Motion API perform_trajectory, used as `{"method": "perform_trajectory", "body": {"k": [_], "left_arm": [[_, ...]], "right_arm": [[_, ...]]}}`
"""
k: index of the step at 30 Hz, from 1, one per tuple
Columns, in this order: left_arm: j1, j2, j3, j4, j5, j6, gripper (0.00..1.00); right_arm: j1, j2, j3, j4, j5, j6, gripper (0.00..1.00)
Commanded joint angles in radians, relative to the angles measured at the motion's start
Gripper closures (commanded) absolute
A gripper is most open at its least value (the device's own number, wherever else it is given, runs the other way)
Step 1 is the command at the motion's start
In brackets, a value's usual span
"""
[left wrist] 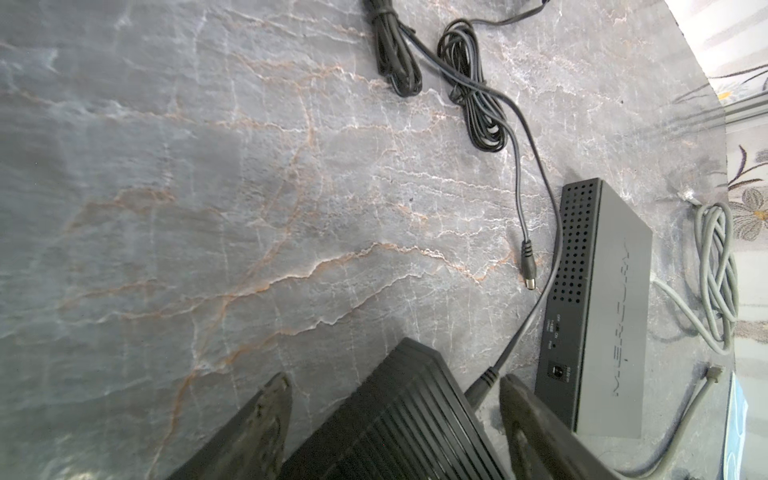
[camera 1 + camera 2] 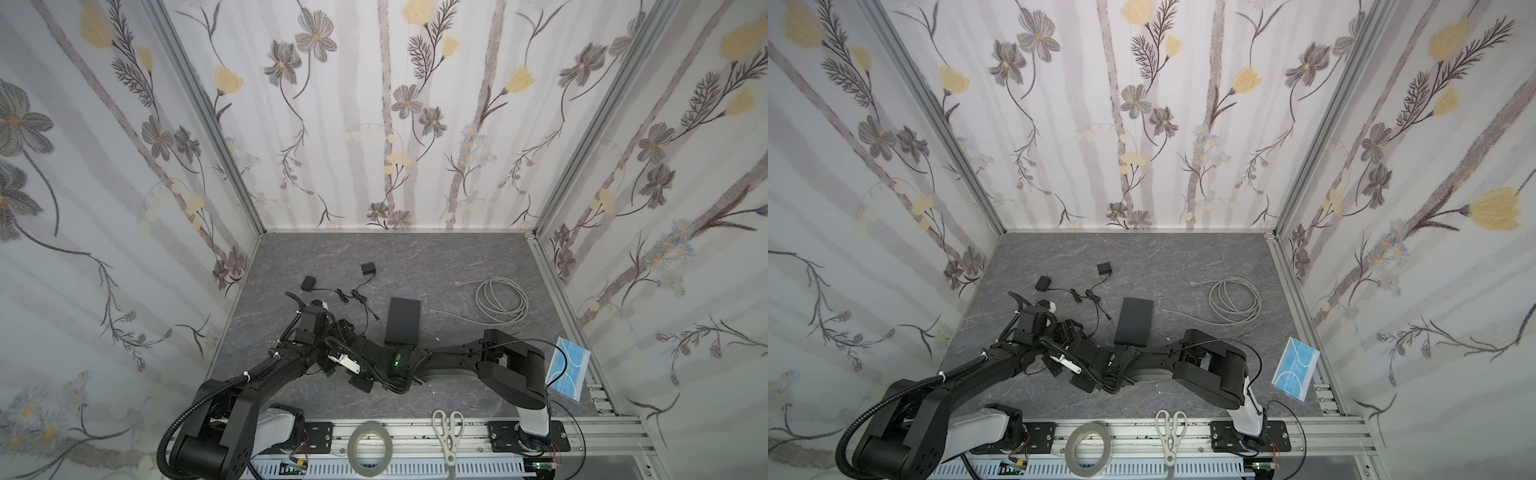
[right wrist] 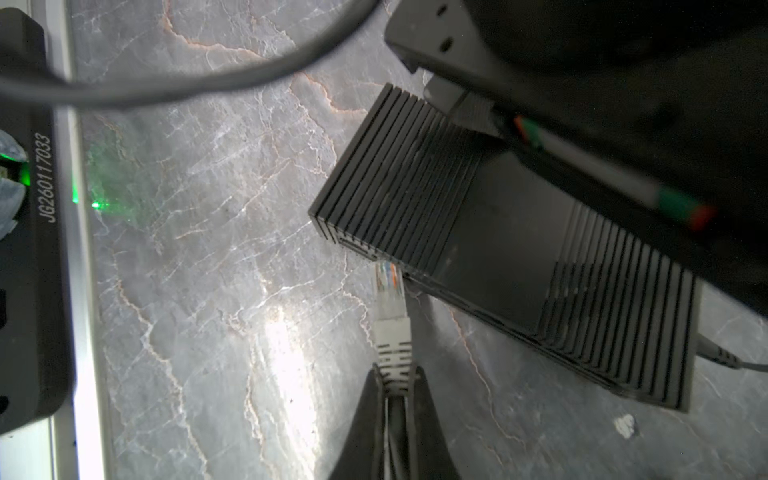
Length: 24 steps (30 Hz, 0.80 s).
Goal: Insert the plug into the switch port
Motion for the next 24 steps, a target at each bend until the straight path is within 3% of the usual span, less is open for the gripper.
{"method": "perform_trajectory", "body": {"k": [1,24], "left_arm": [[-0.002,-0.002,0.001,-0.015,0.029,-0.016,0.2],[-0.004,-0.116,-0.087,-0.013,0.095,-0.084,0.19]], "right_arm": [[-0.003,0.006,0.011,0.053,0.098,0.03,0.96],[-0.008,-0.021,-0.032,0.077,0.114,0.085,0.97]]}}
